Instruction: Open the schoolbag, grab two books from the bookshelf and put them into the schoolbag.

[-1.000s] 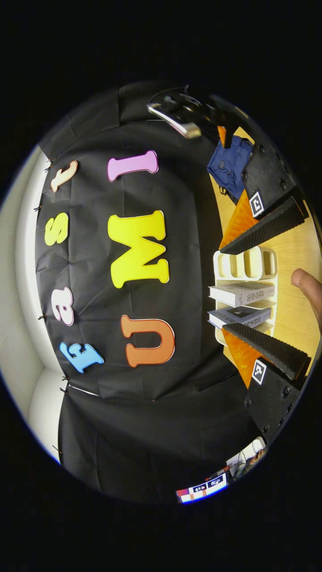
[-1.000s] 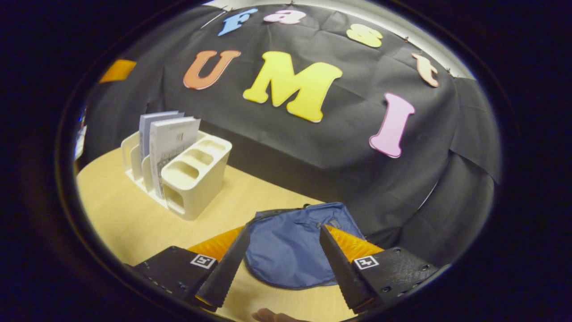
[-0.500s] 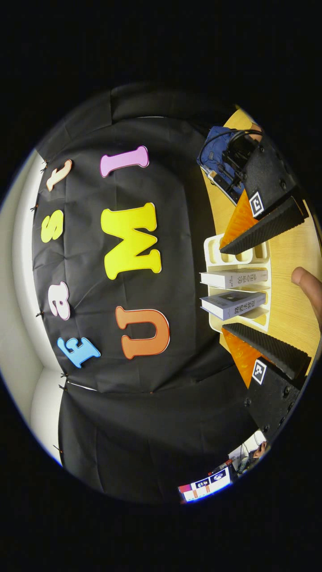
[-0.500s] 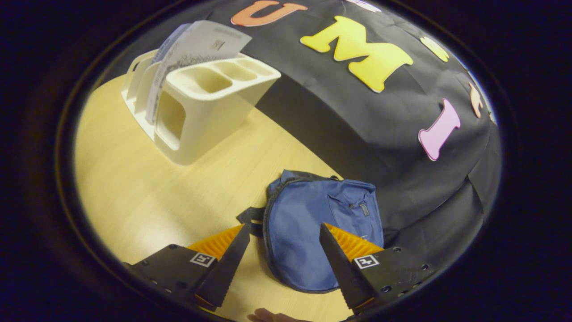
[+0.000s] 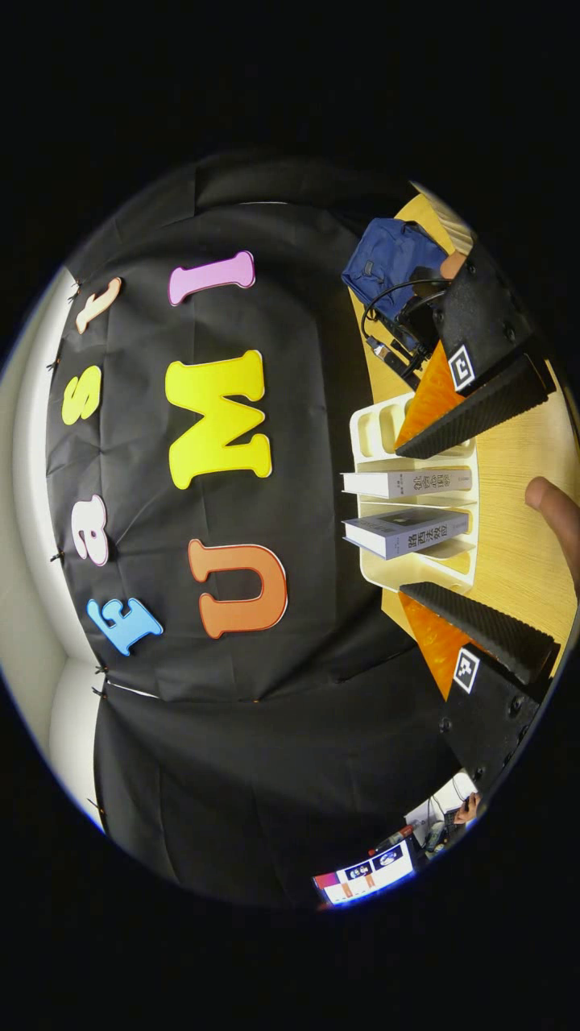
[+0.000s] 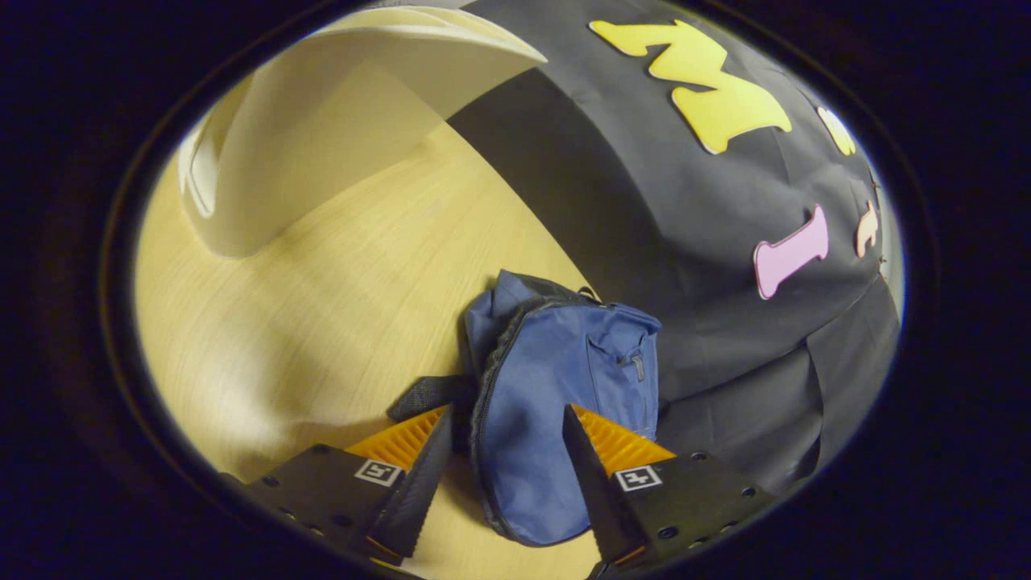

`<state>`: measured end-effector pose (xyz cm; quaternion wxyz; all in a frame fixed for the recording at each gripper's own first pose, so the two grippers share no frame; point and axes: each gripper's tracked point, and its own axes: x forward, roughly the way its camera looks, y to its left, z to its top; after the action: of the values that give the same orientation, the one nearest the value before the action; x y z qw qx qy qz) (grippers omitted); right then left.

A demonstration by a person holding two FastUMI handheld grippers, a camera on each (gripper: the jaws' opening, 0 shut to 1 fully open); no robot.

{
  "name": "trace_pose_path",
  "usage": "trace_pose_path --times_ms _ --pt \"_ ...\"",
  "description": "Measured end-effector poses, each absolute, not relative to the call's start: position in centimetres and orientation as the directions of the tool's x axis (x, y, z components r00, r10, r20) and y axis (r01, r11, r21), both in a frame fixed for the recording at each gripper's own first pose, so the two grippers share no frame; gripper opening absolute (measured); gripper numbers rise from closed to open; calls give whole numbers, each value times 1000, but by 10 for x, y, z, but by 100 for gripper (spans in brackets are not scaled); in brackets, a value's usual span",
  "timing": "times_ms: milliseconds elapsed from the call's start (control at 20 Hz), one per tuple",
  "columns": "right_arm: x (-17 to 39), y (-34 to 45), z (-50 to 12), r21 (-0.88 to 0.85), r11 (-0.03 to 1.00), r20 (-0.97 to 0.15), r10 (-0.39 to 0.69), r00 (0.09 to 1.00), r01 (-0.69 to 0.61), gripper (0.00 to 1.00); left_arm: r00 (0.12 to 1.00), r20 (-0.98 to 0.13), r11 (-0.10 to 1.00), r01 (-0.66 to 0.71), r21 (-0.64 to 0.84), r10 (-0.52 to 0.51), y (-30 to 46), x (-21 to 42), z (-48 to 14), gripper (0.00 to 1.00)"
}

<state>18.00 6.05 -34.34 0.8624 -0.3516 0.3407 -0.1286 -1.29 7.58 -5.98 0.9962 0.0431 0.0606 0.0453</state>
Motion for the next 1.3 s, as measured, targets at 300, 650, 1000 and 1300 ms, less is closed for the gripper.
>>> trace_pose_path --times_ms 300,650,1000,1300 --pt "185 66 -359 -634 771 -566 -412 714 -58 36 988 -131 994 -72 86 83 73 -8 -63 99" --pt "185 69 -352 -491 868 -651 -306 694 -78 2 987 -123 992 -89 89 100 78 -5 -59 99" --pt "179 63 -332 -306 944 -740 -153 655 -125 0 985 -112 990 -122 74 130 92 -2 -57 99" --pt "181 41 -271 -160 970 -779 -10 627 -184 1 983 -154 994 -84 73 95 94 26 -64 99"
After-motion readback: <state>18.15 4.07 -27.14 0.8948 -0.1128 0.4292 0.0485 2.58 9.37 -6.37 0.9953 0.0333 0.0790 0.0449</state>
